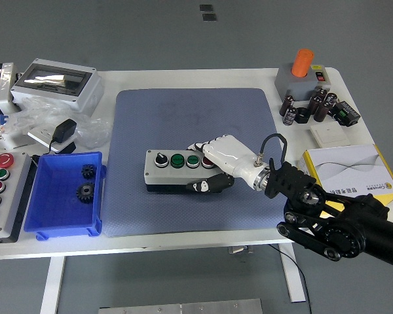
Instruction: Pick up the button,place it on the desk,press the button,press the button
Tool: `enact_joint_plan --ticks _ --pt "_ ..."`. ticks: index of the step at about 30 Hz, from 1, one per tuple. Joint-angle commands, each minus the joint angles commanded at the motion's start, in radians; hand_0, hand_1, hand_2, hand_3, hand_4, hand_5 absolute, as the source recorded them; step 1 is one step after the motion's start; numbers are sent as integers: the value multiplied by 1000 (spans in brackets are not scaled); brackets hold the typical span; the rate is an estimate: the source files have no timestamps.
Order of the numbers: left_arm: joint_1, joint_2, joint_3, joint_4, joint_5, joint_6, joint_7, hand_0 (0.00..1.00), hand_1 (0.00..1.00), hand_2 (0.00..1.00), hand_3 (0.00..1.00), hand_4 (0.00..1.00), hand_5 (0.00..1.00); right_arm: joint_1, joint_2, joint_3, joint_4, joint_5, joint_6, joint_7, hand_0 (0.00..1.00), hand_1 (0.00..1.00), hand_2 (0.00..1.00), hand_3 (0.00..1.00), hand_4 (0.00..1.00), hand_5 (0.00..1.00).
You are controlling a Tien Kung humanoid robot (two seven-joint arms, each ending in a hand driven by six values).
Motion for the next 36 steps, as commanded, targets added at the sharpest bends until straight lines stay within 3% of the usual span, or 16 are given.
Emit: enact_joint_plan --ticks 1,2,7,8,13,14,19,20,25,26,27,33,36 --pt "0 0 0 0 -1 0 0 726 732 598 597 591 181 -1 1 0 -1 1 3 0 290 425 311 315 471 65" --pt "-1 0 1 0 -1 -1 -1 726 731 600 598 599 194 -2 1 -1 -3 -1 9 -1 515 621 573 424 486 25" --pt "0 0 1 0 -1 -2 -1 726 731 600 598 599 194 -5 3 -2 -4 -10 33 -11 515 621 573 424 486 25" --pt "1 0 0 0 0 -3 -1 726 732 600 598 599 196 -5 4 -2 -4 -13 40 -15 650 733 723 660 565 97" --pt "5 1 -3 0 2 -4 -3 726 732 600 598 599 196 -8 3 1 -2 -22 58 -32 650 733 723 660 565 97" --pt "6 1 -4 0 3 -4 -4 726 732 601 598 601 200 -9 2 2 -1 -23 60 -34 785 851 914 920 761 227" --pt "7 2 -9 0 11 -7 -6 726 732 601 598 601 200 -10 0 10 5 -29 76 -38 785 851 914 920 761 227" --pt "7 2 -10 0 12 -8 -6 726 732 601 598 601 204 -10 0 12 7 -30 77 -38 817 884 985 998 831 285" --pt "10 0 -15 0 17 -12 -9 726 732 601 598 601 204 -15 -10 28 38 -24 89 -37 817 884 985 998 831 285" --pt "11 0 -17 0 19 -14 -11 726 732 601 598 601 204 -17 -19 37 58 -8 96 -34 817 884 985 998 831 285" --pt "12 0 -19 0 20 -15 -13 726 732 601 599 602 203 -20 -29 46 77 8 102 -31 831 899 998 998 920 355" --pt "15 -3 -24 0 21 -22 -20 726 732 601 598 603 205 -42 -101 130 207 136 139 -15 838 901 998 998 949 383" --pt "15 -5 -23 0 19 -23 -23 726 732 601 598 603 205 -52 -150 192 281 135 151 -30 838 901 998 998 949 383"
